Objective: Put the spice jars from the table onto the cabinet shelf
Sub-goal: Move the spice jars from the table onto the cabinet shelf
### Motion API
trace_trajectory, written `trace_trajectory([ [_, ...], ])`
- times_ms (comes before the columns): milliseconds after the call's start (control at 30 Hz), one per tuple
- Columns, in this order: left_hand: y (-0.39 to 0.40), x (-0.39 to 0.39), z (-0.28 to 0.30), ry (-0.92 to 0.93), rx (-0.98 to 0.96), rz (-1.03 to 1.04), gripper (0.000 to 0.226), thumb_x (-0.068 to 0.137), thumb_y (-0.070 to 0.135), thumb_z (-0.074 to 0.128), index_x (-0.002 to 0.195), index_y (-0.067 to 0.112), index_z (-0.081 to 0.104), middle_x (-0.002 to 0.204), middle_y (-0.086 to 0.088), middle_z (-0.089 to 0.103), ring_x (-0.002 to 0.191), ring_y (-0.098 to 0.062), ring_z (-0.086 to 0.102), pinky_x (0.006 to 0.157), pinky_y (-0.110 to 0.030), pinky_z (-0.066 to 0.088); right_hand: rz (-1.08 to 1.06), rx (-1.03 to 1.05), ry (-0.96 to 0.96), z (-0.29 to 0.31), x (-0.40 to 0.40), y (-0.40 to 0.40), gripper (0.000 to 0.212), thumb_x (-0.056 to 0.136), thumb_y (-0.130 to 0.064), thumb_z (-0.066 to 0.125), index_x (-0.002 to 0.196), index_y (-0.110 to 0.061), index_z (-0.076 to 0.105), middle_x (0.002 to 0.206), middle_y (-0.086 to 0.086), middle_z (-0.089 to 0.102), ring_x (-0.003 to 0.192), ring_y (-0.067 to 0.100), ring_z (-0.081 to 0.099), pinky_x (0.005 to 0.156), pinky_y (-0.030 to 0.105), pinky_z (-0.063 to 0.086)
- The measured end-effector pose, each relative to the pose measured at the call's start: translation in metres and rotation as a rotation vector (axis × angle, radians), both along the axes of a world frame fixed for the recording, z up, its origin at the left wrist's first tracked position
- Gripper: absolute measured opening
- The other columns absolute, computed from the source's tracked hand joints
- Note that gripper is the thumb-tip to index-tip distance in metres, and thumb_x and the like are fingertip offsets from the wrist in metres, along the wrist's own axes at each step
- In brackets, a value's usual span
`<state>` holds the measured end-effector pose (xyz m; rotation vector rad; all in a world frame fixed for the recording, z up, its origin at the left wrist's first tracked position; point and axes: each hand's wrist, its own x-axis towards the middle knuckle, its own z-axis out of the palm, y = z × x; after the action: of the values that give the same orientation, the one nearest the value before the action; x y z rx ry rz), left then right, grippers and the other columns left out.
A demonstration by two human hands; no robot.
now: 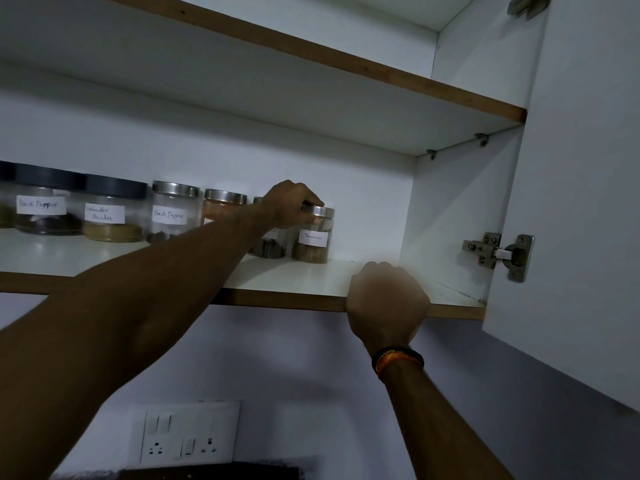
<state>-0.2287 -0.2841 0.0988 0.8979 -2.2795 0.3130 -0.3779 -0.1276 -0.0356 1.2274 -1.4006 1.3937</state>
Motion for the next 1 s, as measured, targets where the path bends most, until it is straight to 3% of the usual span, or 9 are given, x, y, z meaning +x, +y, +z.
trace_trajectory([
  [433, 0.002, -0.001, -0.006, 0.000, -0.064, 0.039, 0.035, 0.096, 0.031, 0.062, 0.125, 0.011, 0.068, 0.127, -0.009, 0.069, 0.115, -0.029, 0.062, 0.097, -0.035, 0.043, 0.009, 0.016, -0.001, -0.001, -0.003, -0.003, 0.037, 0.081, -0.032, 0.039, 0.055, -0.016, 0.058, 0.048, -0.003, 0.049, 0.046, 0.013, 0.041, 0.053, 0.019, 0.025],
  [600, 0.008, -0.001, -0.007, 0.022, -0.082, 0.063, 0.056, 0.095, 0.036, 0.062, 0.147, 0.019, 0.047, 0.150, -0.006, 0.050, 0.139, -0.027, 0.043, 0.116, -0.044, 0.027, -0.027, 0.088, -0.017, 0.000, -0.004, -0.003, 0.039, 0.080, -0.035, 0.036, 0.052, -0.017, 0.057, 0.047, -0.002, 0.047, 0.047, 0.014, 0.041, 0.051, 0.019, 0.023],
  [767, 0.030, 0.001, -0.010, 0.064, -0.085, 0.050, 0.058, 0.093, 0.029, 0.065, 0.147, 0.019, 0.046, 0.151, -0.007, 0.048, 0.137, -0.026, 0.046, 0.112, -0.041, 0.034, -0.084, 0.208, 0.004, 0.004, -0.002, 0.003, 0.045, 0.080, -0.038, 0.030, 0.052, -0.017, 0.059, 0.048, -0.002, 0.049, 0.050, 0.016, 0.043, 0.050, 0.022, 0.031],
  [833, 0.043, 0.001, -0.016, 0.051, -0.064, 0.038, 0.058, 0.092, 0.025, 0.066, 0.146, 0.017, 0.046, 0.150, -0.008, 0.049, 0.135, -0.026, 0.047, 0.111, -0.041, 0.035, -0.076, 0.244, 0.016, 0.006, -0.002, 0.006, 0.042, 0.082, -0.036, 0.031, 0.050, -0.016, 0.050, 0.049, -0.002, 0.044, 0.051, 0.019, 0.044, 0.051, 0.025, 0.031],
  [900, 0.056, 0.003, -0.022, 0.020, -0.027, 0.021, 0.060, 0.092, 0.027, 0.068, 0.146, 0.015, 0.046, 0.146, -0.010, 0.052, 0.131, -0.026, 0.049, 0.108, -0.040, 0.038, -0.077, 0.281, 0.046, 0.008, -0.001, 0.011, 0.037, 0.084, -0.032, 0.036, 0.052, -0.016, 0.042, 0.051, 0.000, 0.041, 0.053, 0.022, 0.044, 0.053, 0.028, 0.034],
  [1000, 0.079, 0.008, -0.032, -0.045, 0.073, -0.005, 0.063, 0.093, 0.033, 0.067, 0.148, 0.014, 0.042, 0.148, -0.011, 0.050, 0.133, -0.027, 0.047, 0.106, -0.037, 0.038, -0.114, 0.410, 0.103, 0.011, -0.002, 0.014, 0.037, 0.088, -0.034, 0.029, 0.061, -0.015, 0.045, 0.061, 0.003, 0.048, 0.061, 0.024, 0.044, 0.061, 0.032, 0.037],
])
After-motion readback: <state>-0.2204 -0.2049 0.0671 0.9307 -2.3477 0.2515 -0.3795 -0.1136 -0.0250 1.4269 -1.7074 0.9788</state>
